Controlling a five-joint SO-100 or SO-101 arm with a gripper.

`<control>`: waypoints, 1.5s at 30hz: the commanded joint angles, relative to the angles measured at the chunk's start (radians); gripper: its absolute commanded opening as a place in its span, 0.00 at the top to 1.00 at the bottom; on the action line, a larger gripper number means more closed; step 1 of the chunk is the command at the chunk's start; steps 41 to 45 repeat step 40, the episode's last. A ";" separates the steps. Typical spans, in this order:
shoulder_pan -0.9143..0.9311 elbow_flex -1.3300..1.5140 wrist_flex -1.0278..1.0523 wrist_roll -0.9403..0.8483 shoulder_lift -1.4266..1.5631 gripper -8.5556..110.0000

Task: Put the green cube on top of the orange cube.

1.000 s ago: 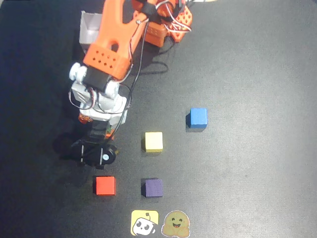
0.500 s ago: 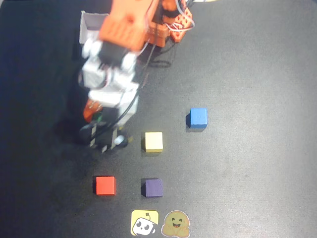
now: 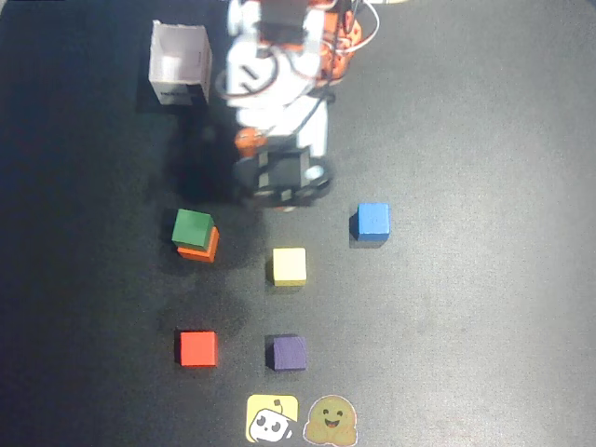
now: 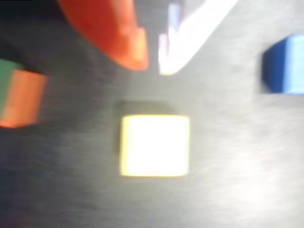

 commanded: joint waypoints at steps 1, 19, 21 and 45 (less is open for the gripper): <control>-0.031 0.048 -0.044 0.014 0.077 0.92; -0.067 0.328 0.183 0.012 0.548 0.92; -0.072 0.328 0.230 0.012 0.548 0.92; -0.074 0.328 0.298 -0.020 0.548 0.93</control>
